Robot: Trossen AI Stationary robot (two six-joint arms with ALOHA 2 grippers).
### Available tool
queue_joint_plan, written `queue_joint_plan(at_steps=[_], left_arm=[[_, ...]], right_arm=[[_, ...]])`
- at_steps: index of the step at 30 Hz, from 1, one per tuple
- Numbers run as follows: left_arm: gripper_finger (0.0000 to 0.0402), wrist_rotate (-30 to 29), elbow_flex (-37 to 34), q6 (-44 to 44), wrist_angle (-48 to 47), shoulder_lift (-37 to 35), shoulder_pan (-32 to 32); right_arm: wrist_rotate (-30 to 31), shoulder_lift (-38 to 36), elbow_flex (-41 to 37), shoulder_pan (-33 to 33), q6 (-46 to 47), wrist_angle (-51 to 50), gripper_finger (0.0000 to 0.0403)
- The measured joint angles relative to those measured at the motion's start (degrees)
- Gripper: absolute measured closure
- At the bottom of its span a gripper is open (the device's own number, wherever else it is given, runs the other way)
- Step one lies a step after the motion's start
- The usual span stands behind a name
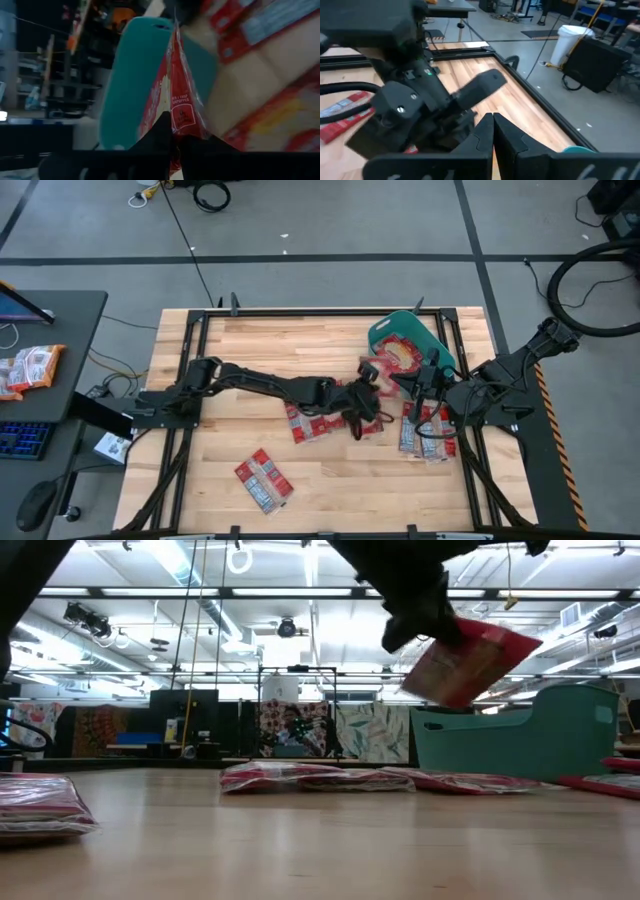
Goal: Sort popcorn bags into baskets
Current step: Put the red popcorn bag into the green bin
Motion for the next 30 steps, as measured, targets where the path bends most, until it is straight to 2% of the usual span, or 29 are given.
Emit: queue_joint_plan(at_steps=[5, 12, 16, 19, 23, 27, 30], left_arm=[[0.0383, 3.90, 0.04, 3.51, 11.13, 1.24, 3.67], [0.0381, 14.69, -0.02, 3.76, 25.48, 8.15, 8.68], [0.0375, 16.05, 0.02, 3.05, 33.30, 12.69, 10.44], [0.0346, 14.96, -0.02, 0.46, 33.87, 14.39, 11.02], [0.0281, 14.56, 0.02, -6.94, 34.24, 14.51, 10.98], [0.0223, 20.08, -0.02, -13.00, 32.08, 12.75, 10.26], [0.0201, 24.92, 0.09, -15.00, 27.23, 9.64, 9.09]], right_arm=[[0.76, 0.00, 0.00, 0.01, -2.30, 2.21, 0.0391], [1.36, -0.17, 0.04, 0.02, -5.60, 4.77, 0.0391], [1.39, -0.22, 0.04, 0.02, -6.23, 5.27, 0.0391], [1.38, -0.22, 0.04, 0.02, -6.53, 5.36, 0.0391], [1.37, -0.22, 0.04, 0.00, -6.53, 5.38, 0.0391], [1.36, -0.22, 0.04, 0.01, -6.37, 5.37, 0.0391], [1.00, -0.22, 0.04, 0.02, -6.32, 5.34, 0.0391]])
